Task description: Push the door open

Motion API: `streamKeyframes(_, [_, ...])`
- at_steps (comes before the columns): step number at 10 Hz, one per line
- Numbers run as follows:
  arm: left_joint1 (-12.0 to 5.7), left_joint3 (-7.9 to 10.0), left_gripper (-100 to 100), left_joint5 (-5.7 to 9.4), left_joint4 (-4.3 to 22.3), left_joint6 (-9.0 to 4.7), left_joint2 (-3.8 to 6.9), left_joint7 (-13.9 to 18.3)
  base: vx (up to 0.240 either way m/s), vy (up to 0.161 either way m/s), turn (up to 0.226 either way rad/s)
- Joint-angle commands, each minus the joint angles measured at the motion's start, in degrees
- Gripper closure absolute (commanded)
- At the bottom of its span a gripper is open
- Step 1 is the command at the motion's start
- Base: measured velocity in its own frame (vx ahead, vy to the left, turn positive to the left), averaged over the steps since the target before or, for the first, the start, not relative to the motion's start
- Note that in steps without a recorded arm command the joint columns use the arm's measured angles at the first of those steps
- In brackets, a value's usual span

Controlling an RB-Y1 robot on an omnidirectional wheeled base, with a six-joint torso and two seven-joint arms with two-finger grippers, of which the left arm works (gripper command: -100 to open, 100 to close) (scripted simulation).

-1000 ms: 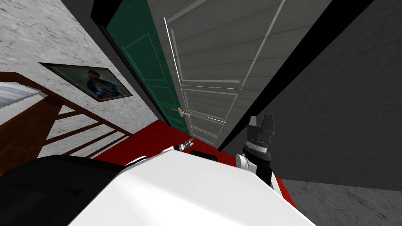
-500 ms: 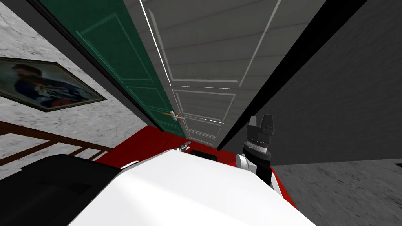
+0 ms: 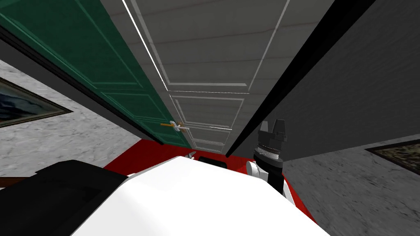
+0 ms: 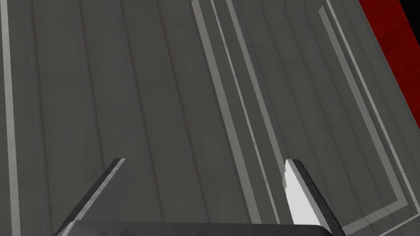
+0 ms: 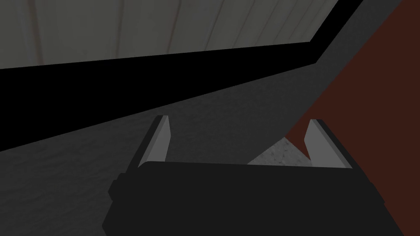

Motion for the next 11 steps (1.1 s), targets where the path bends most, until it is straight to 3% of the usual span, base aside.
streamKeyframes(1, [1.58,0.20,-100,-0.06,0.57,-0.84,1.00,-0.98,0.055,0.107,-0.248])
streamKeyframes(3, [3.60,0.46,-100,-0.11,0.61,-1.38,2.54,-1.91,0.065,0.180,-0.324])
streamKeyframes(4, [3.60,0.46,-100,-0.11,0.61,-1.38,2.54,-1.91,0.033,0.128,-0.089])
streamKeyframes(5, [5.11,0.66,-100,-0.14,0.64,-1.78,3.70,-2.60,0.042,0.123,-0.230])
streamKeyframes(10, [9.64,1.25,-100,-0.25,0.73,-2.99,7.18,-4.69,0.034,0.160,-0.278])
streamKeyframes(11, [9.64,1.25,-100,-0.25,0.73,-2.99,7.18,-4.69,0.028,0.113,-0.092])
